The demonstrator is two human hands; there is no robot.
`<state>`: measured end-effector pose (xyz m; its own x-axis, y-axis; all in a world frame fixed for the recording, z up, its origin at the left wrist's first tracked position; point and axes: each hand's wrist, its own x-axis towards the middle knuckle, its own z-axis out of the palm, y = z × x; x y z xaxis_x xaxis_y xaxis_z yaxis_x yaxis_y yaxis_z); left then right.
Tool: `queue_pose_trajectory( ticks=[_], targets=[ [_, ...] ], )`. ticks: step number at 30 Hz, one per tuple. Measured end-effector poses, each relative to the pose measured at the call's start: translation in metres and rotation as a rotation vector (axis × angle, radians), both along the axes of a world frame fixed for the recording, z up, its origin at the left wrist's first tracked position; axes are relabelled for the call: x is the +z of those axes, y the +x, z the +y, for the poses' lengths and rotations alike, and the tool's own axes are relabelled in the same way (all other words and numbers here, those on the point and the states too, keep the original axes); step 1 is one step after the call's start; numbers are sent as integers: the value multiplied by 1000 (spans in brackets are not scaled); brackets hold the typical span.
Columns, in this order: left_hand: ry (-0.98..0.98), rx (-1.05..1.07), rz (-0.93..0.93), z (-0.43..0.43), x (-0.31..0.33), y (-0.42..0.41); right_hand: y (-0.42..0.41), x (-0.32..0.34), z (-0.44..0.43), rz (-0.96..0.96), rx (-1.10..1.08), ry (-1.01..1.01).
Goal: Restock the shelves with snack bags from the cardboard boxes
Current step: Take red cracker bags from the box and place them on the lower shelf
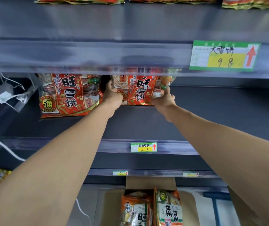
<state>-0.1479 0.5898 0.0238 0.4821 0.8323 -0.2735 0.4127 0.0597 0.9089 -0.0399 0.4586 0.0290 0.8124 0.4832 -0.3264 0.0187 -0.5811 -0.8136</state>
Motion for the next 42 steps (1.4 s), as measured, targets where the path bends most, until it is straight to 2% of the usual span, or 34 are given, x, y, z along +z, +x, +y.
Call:
queue_pose_trajectory(
  ticks=[5, 9, 12, 16, 22, 27, 30, 33, 37, 42],
  targets=[
    [25, -1, 77, -11, 0, -4, -4, 5, -8, -25, 43, -80],
    [135, -86, 154, -33, 0, -10, -3, 12, -28, -149, 103, -110],
    [238, -219, 193, -61, 7, -10, -4, 20, -54, -278, 205, -135],
    [356, -432, 191, -119, 21, 1, -2, 29, -116, -449, 321, -281],
    [389, -768, 113, -243, 44, 40, 15, 42, -263, -524, 247, -455],
    [453, -1112, 47, -358, 55, 78, 34, 57, -401, -505, 72, -580],
    [448, -1213, 4, -426, 51, 105, 58, 57, -476, -455, -8, -626],
    [380, -1284, 9, -495, 34, 132, 80, 46, -538, -372, 1, -702],
    [302, -1316, 98, -573, -4, 174, 111, 16, -594, -294, 77, -735],
    [208, -1218, 304, -639, -77, 228, 171, -50, -658, -147, 139, -781]
  ],
)
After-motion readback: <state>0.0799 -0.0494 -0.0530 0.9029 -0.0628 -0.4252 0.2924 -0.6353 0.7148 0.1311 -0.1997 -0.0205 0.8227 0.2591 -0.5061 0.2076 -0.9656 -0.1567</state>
